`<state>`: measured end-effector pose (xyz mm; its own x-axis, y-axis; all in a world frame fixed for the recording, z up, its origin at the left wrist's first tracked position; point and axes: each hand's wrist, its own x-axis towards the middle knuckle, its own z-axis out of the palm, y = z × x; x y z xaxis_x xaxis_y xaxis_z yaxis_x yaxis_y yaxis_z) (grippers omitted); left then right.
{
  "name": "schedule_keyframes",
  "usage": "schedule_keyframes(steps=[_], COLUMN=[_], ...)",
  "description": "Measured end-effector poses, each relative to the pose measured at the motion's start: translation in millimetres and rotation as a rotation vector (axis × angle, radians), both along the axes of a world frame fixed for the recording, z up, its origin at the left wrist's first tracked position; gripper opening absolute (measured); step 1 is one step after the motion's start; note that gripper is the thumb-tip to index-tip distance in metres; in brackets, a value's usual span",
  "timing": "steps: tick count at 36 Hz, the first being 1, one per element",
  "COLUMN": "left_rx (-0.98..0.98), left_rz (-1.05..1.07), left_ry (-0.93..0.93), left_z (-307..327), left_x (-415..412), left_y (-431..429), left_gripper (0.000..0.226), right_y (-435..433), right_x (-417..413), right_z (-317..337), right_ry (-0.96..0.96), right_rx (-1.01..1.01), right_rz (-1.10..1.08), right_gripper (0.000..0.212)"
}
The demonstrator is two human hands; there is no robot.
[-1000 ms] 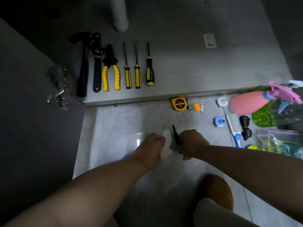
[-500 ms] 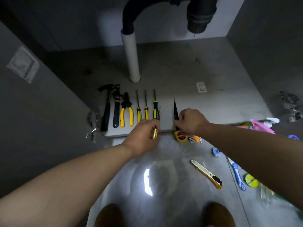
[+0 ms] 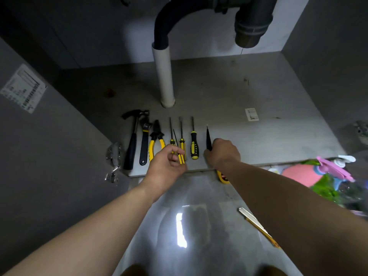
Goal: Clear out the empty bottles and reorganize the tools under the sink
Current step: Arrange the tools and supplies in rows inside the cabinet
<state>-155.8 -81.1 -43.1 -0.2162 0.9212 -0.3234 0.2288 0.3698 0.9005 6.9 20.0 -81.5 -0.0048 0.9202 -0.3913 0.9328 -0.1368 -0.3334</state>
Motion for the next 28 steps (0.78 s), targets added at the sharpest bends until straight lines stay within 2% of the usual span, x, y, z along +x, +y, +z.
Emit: schedule_keyframes(steps=[8,20,22,24,26,28], left_rx=[0.01,0.035,0.049,0.07,0.098,0.123], left_rz=[-0.032,-0.071,-0.062,-0.057,-0.039,0.015], left_ry=[-0.005,0.03,0.026,0.032,0.04,0.014], left_z=[-9,-25,-26,-26,-25,-24], left_x=[2,13,16,20,22,21], left_y=[4,15,18,21,23,24], left_gripper=[0.03,0.031,0.032,0.032,0.032,0.032], right_y=[-4,2,-2,-6,-10,-14], right_x=[-1,37,33,21,4,-8], right_z=[-10,-12,-8,3,15,26], right_ry=[-0.014,-0.155,-0.064,0.171,0.531,0.781], right_rx=[0.055,0.175,0.248,0.215,-0.014,-0.258], right_rz=[-0.01,-0.097,-0.051,0.022,0.013,-0.064], right_gripper=[0.028,0.032,0.033,0.027,0.021,0.021])
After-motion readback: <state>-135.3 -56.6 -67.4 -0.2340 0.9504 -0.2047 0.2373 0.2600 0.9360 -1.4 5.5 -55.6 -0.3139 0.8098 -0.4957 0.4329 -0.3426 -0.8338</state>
